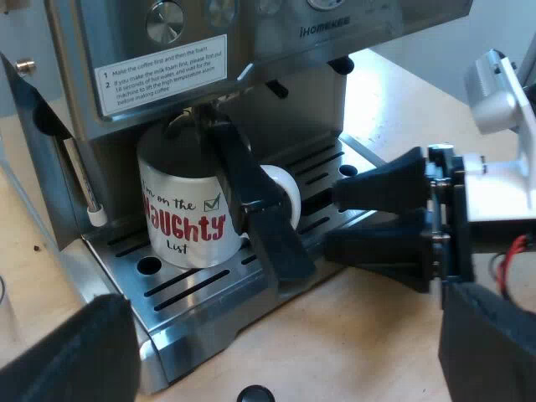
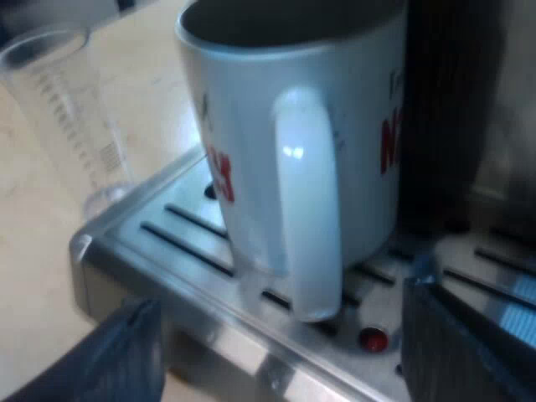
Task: Remove mug from coffee machine
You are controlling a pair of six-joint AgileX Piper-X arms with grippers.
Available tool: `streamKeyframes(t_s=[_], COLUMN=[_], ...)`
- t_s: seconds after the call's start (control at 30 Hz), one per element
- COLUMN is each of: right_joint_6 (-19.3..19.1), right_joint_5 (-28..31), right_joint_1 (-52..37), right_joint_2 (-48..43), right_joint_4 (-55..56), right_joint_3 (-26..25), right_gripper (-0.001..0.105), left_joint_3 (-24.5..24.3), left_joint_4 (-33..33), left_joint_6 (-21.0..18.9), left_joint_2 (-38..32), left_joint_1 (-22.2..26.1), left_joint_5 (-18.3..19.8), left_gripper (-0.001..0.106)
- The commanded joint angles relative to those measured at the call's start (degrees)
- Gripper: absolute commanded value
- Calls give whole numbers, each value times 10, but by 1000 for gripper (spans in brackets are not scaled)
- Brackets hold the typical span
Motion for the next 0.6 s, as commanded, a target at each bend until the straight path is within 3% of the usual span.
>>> streamKeyframes(t_s=[0.03, 0.6], right_joint_6=[-2, -2], right_joint_5=[2, 3], right_joint_1=[0, 0], right_joint_2=[31, 116], right_joint_4=[-77, -115], right_joint_3=[-2, -79], right_gripper=[62, 62], left_joint_3=[-4, -4], left_joint_4=[-11, -11], left_joint_6=[1, 1], left_joint_2=[0, 0], left_joint_1=[-3, -3], left_joint_5=[6, 6], left_gripper=[87, 87])
